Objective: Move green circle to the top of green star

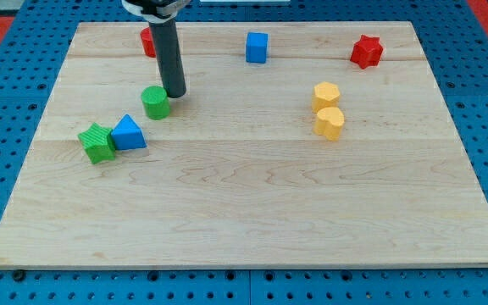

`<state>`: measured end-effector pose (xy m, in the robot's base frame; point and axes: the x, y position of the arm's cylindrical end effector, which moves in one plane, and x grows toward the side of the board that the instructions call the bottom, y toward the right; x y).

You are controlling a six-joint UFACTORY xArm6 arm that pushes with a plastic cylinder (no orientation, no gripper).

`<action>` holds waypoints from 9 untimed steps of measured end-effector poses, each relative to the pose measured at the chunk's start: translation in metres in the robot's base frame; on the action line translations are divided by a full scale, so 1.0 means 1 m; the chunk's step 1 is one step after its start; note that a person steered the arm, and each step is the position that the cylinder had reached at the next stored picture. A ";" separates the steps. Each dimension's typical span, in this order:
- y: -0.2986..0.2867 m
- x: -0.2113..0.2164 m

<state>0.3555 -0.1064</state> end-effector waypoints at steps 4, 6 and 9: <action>0.022 0.036; -0.029 0.010; -0.049 0.000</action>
<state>0.3554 -0.1550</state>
